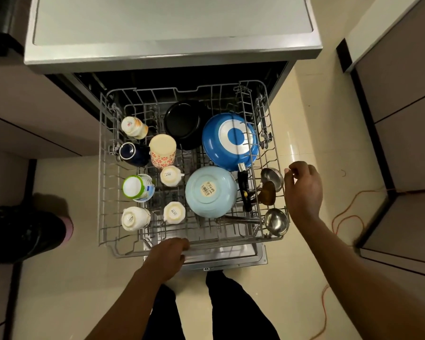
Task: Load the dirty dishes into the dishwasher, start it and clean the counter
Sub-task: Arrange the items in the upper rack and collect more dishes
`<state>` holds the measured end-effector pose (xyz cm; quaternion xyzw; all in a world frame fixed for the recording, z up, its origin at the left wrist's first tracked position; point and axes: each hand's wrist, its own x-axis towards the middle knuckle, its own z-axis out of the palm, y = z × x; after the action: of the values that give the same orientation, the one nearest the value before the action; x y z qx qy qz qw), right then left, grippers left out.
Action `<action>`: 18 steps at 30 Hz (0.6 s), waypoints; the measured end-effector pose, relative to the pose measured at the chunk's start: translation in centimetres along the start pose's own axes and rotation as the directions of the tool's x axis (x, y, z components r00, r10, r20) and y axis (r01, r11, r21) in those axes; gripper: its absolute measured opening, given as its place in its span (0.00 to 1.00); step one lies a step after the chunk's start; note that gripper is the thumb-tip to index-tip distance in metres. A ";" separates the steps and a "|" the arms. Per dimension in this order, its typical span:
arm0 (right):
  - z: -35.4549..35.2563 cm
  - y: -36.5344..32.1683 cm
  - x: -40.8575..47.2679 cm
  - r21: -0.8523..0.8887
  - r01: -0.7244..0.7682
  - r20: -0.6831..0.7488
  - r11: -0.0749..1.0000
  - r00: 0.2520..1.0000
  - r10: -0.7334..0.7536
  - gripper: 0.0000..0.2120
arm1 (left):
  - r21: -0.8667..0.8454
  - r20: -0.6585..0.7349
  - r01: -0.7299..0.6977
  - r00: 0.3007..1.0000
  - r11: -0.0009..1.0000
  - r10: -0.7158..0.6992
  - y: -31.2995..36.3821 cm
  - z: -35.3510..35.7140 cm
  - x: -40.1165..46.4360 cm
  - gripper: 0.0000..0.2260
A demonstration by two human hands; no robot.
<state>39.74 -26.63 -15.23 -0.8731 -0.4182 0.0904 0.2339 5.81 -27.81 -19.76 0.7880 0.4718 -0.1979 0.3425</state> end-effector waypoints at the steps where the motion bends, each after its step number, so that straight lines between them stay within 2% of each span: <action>1: -0.1 -0.6 -1.4 0.026 0.110 -0.013 0.994 0.994 -0.110 0.09 | 0.011 -0.007 0.001 1.000 1.000 -0.001 0.2 0.0 -0.2 0.14; 3: 0.1 -1.9 -4.7 0.091 0.322 0.101 0.943 0.939 -0.330 0.09 | 0.041 -0.025 0.000 1.000 0.999 0.001 0.3 0.2 -0.5 0.14; 5: 1.1 -2.6 -8.6 0.114 0.515 0.268 0.850 0.808 -0.525 0.10 | 0.055 -0.070 0.003 0.998 0.998 0.001 0.4 0.4 -1.0 0.13; 7: 2.6 -2.7 -12.4 0.087 0.652 0.432 0.753 0.656 -0.618 0.15 | 0.053 -0.116 -0.029 0.993 0.998 0.035 0.5 0.7 -1.4 0.14; 8: 3.4 -2.6 -14.0 0.066 0.669 0.510 0.741 0.616 -0.601 0.19 | 0.066 -0.127 -0.054 0.990 0.996 0.062 0.4 1.1 -1.5 0.17; 9: 4.1 -2.3 -15.1 0.035 0.660 0.565 0.751 0.607 -0.559 0.22 | 0.104 -0.127 -0.068 0.989 0.992 0.081 0.4 1.3 -1.6 0.21; 11: 5.2 -1.7 -16.4 -0.012 0.579 0.607 0.815 0.652 -0.454 0.26 | 0.145 -0.166 -0.061 0.982 0.987 0.086 -0.1 1.6 -1.5 0.25; 14: 5.5 -1.1 -16.3 -0.051 0.520 0.594 0.853 0.702 -0.392 0.26 | 0.125 -0.220 -0.059 0.972 0.990 0.086 -1.3 2.1 -1.5 0.23; 18: 5.5 -1.2 -15.4 -0.071 0.598 0.618 0.799 0.655 -0.435 0.27 | 0.105 -0.276 -0.115 0.951 0.988 0.140 -2.7 2.1 -1.7 0.21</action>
<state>27.17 -36.08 -20.00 -0.6698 -0.7092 0.2199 -0.0072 2.64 -29.53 -21.04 0.8511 0.4549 -0.0816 0.2490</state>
